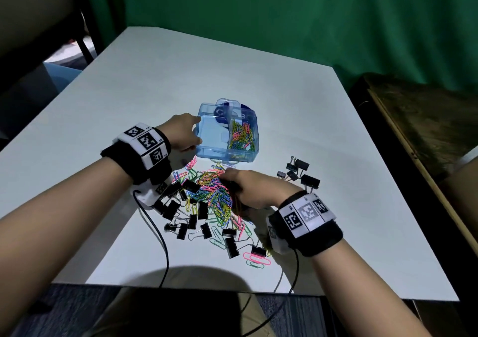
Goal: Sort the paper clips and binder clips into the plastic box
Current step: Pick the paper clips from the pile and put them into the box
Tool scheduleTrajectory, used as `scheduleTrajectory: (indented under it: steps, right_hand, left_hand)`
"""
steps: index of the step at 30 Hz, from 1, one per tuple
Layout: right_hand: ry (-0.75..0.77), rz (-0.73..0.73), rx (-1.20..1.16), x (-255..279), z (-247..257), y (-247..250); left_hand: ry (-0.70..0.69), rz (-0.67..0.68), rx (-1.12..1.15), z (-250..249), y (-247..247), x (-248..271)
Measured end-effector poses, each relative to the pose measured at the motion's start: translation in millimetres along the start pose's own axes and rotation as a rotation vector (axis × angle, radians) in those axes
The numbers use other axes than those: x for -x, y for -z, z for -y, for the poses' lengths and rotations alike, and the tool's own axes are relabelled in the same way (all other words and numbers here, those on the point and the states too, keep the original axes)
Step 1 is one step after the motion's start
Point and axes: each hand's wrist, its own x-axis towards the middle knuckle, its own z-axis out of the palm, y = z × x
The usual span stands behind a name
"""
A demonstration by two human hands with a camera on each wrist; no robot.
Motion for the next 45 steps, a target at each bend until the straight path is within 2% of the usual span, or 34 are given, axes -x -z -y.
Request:
scheduleTrajectory:
  steps: [3,8,15,20,25,30,37,45]
  right_hand:
    - [0.007,0.011,-0.03,10,-8,0]
    - [-0.015,-0.063,-0.049,8,-4,7]
    - [0.008,0.026,-0.039,3,-4,0]
    - [-0.008,-0.094,0.067,3,3,-2]
    - [-0.086,-0.053,0.135,-11,13,-12]
    - [-0.047,-0.165,0.113,-13,13,-6]
    - [-0.084,-0.32,-0.115,-5,-3,6]
    - [-0.121,-0.423,-0.749,8,-22,25]
  left_hand:
    - [0.021,0.004,0.036,2,-1,1]
    - [0.018,-0.005,0.044,-1,-2,1]
    - [0.032,0.002,0.039,3,-2,0]
    - [0.039,0.005,0.042,0,-4,-1]
    - [0.034,0.001,0.034,-1,-3,-1]
    - [0.018,0.007,0.017,0,-3,0]
    - [0.02,0.005,0.045,1,-2,1]
    - [0.017,0.009,0.077,0,-3,1]
